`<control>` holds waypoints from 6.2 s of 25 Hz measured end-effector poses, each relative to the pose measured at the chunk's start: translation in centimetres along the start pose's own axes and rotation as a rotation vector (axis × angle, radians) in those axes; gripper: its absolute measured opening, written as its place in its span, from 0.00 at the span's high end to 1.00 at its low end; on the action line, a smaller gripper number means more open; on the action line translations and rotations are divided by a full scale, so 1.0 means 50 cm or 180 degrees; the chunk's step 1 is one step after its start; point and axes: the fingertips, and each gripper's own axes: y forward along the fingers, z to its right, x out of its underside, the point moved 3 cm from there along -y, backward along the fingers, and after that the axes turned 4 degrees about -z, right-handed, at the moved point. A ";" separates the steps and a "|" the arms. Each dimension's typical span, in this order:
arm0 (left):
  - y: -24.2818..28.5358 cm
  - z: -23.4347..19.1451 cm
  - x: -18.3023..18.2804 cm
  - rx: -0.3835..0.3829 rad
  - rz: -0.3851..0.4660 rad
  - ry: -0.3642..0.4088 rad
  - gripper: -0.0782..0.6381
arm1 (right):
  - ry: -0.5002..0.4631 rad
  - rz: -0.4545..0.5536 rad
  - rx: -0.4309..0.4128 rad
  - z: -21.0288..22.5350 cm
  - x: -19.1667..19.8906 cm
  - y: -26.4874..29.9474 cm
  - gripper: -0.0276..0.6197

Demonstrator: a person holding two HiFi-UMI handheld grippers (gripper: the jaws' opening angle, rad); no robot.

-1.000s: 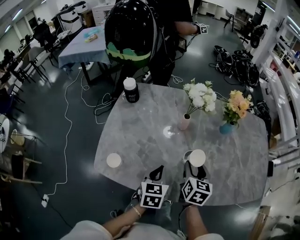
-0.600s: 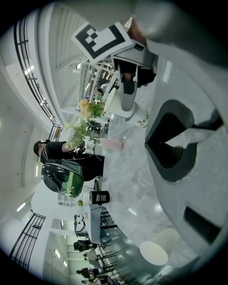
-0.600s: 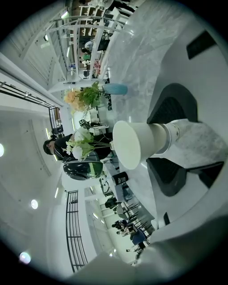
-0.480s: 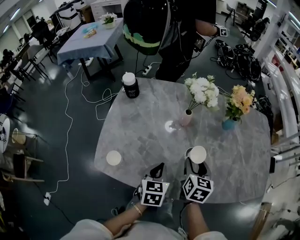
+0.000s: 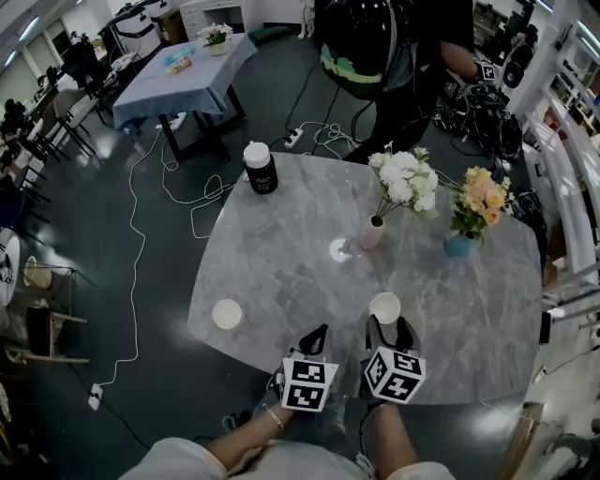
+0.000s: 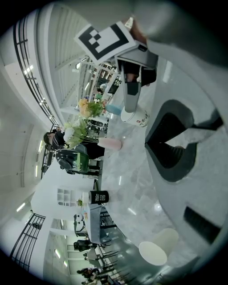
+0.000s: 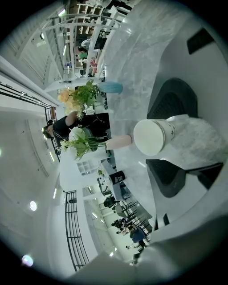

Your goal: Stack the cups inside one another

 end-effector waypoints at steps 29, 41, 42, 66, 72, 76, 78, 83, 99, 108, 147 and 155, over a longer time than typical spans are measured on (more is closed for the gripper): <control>-0.042 0.026 -0.008 -0.0003 0.0094 0.0044 0.90 | 0.0052 0.0280 0.0004 0.012 -0.018 -0.073 0.62; -0.080 0.035 -0.066 -0.0084 0.0356 0.0117 0.90 | 0.0057 0.0442 -0.0046 0.016 -0.016 -0.140 0.88; -0.082 0.037 -0.071 -0.0093 0.0377 0.0115 0.90 | 0.0050 0.0457 -0.0058 0.017 -0.017 -0.144 0.89; -0.108 0.038 -0.093 -0.0053 0.0571 -0.0145 0.90 | -0.0165 0.0534 -0.0216 -0.010 -0.035 -0.194 0.92; -0.115 0.049 -0.088 0.0006 0.0562 -0.0071 0.90 | -0.0186 0.0521 -0.0197 -0.013 -0.030 -0.208 0.92; -0.117 0.050 -0.084 0.0006 0.0558 -0.0114 0.90 | -0.0187 0.0519 -0.0195 -0.015 -0.026 -0.212 0.92; -0.120 0.050 -0.082 0.0000 0.0551 -0.0104 0.90 | -0.0180 0.0521 -0.0200 -0.017 -0.024 -0.214 0.92; -0.122 0.044 -0.077 -0.0045 0.0556 -0.0116 0.90 | -0.0175 0.0517 -0.0225 -0.019 -0.021 -0.209 0.92; -0.199 -0.128 0.012 -0.0729 0.0543 -0.0666 0.90 | -0.0664 0.0140 -0.1086 -0.225 0.017 -0.106 0.92; -0.282 -0.256 0.132 -0.1359 0.0488 -0.1285 0.90 | -0.1082 -0.0158 -0.1737 -0.393 0.073 -0.044 0.92; -0.287 -0.475 0.278 -0.1506 0.0283 -0.1856 0.90 | -0.1618 -0.0875 -0.1960 -0.626 0.255 0.136 0.63; -0.279 -0.501 0.283 -0.1421 0.0221 -0.1855 0.90 | -0.1603 -0.0841 -0.1876 -0.650 0.257 0.157 0.61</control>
